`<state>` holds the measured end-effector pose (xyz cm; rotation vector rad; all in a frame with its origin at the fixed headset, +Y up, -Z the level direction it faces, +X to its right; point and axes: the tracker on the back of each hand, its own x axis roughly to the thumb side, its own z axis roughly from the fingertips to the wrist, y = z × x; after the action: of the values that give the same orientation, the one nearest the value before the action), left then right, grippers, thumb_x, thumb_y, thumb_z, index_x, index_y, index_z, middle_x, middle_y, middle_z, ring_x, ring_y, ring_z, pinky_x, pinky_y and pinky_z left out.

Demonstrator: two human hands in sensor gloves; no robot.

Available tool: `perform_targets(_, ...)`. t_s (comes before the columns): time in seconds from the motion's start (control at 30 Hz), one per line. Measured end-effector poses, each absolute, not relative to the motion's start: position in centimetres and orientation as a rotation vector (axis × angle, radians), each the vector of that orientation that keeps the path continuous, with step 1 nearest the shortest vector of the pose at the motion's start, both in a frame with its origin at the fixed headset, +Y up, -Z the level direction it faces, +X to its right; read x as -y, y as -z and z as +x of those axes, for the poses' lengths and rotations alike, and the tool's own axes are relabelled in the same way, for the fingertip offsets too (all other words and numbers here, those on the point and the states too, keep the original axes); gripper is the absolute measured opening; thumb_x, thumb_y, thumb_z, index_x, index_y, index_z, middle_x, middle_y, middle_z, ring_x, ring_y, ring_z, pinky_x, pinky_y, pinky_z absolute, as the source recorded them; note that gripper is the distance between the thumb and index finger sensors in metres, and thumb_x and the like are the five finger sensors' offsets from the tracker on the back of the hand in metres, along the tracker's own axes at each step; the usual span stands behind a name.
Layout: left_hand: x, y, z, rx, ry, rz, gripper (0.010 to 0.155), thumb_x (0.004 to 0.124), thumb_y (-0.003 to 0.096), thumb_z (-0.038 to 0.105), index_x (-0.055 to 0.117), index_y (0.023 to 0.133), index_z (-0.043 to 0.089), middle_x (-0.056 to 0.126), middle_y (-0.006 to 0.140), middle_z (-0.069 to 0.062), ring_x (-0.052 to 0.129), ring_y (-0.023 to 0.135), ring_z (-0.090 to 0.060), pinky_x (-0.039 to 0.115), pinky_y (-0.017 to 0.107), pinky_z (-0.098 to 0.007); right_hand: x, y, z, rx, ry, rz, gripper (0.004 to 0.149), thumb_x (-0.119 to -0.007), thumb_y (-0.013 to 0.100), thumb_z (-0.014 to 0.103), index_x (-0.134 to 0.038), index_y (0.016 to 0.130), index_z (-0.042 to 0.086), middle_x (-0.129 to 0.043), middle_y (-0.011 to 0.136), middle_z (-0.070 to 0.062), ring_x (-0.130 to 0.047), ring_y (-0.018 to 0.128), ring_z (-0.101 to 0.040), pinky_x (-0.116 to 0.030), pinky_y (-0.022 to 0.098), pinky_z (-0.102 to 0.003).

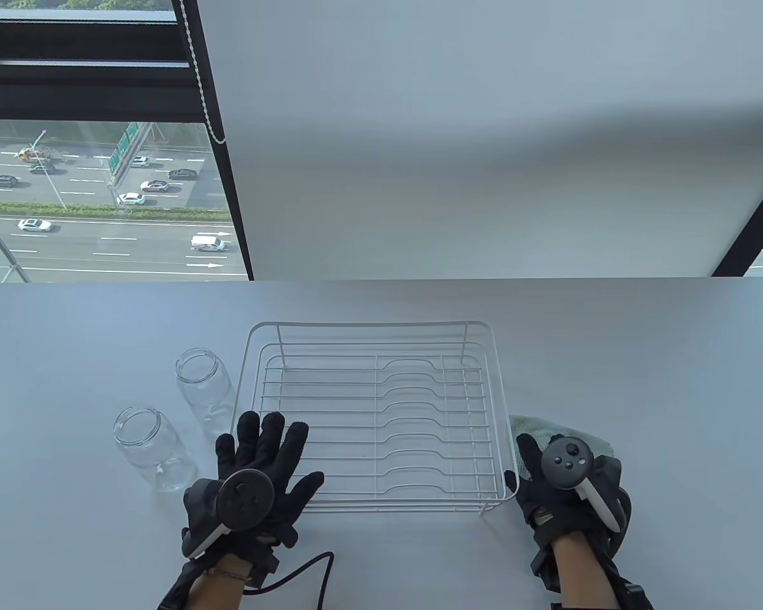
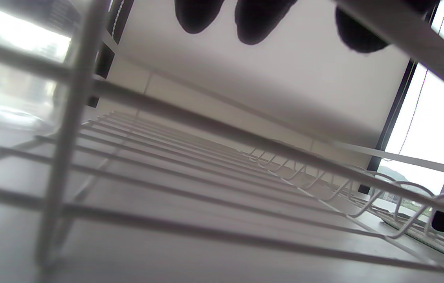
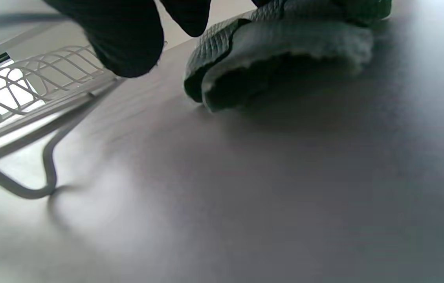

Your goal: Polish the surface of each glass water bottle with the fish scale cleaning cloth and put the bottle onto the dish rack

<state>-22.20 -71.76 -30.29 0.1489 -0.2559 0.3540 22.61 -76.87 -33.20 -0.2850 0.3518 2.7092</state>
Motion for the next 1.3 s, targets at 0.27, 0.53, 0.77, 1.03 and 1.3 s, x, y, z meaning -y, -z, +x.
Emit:
perform_targets(0.27, 71.8, 30.3, -22.2, 0.258, -0.354, 0.149, 0.078, 0.068, 0.0468, 0.069, 0.061, 0.113, 0.028, 0.052, 0.120, -0.008, 0.030, 0.113, -0.036, 0.028, 0.079, -0.061, 77.2, 33.9, 22.9, -0.212, -2.903, -0.476, 0.071, -0.077, 0.054, 0.036, -0.036, 0.110, 0.027, -0.060, 0.104, -0.015, -0.066, 0.083, -0.040, -0.063, 0.063, -0.053)
perform_targets(0.53, 71.8, 30.3, -22.2, 0.260, -0.358, 0.150, 0.079, 0.068, 0.0469, 0.069, 0.058, 0.114, 0.029, 0.049, 0.120, -0.008, 0.027, 0.113, -0.036, 0.027, 0.079, -0.061, 73.4, 32.1, 21.9, 0.211, -2.714, -0.407, 0.052, -0.076, 0.051, 0.032, -0.068, 0.102, 0.023, -0.075, 0.088, -0.012, -0.087, 0.060, -0.025, -0.083, 0.044, -0.040)
perform_targets(0.77, 68.9, 28.8, -22.2, 0.301, -0.432, 0.303, 0.081, 0.075, 0.0475, 0.066, 0.048, 0.116, 0.030, 0.033, 0.121, -0.008, 0.020, 0.112, -0.039, 0.029, 0.078, -0.061, 68.8, 29.1, 17.9, 0.552, -2.538, 0.268, 0.052, -0.075, 0.052, 0.035, -0.066, 0.103, 0.031, -0.073, 0.093, -0.004, -0.086, 0.065, -0.022, -0.080, 0.051, -0.038)
perform_targets(1.03, 66.7, 26.9, -33.3, -0.074, -0.696, 0.608, 0.109, 0.089, 0.0429, 0.064, 0.008, 0.111, 0.038, -0.004, 0.116, -0.008, -0.012, 0.104, -0.040, 0.005, 0.069, -0.071, 69.2, 29.3, 17.7, 0.433, -2.525, 0.349, 0.053, -0.076, 0.052, 0.034, -0.066, 0.103, 0.028, -0.074, 0.092, -0.006, -0.087, 0.063, -0.026, -0.079, 0.051, -0.040)
perform_targets(1.3, 73.4, 29.9, -39.1, -0.194, -1.212, 0.382, 0.128, 0.101, 0.0365, 0.054, -0.010, 0.098, 0.038, 0.011, 0.118, -0.011, 0.005, 0.109, -0.044, 0.014, 0.070, -0.073, 68.8, 28.9, 17.0, 0.447, -2.524, 0.380, 0.053, -0.076, 0.051, 0.034, -0.067, 0.103, 0.029, -0.075, 0.092, -0.006, -0.087, 0.063, -0.026, -0.079, 0.050, -0.041)
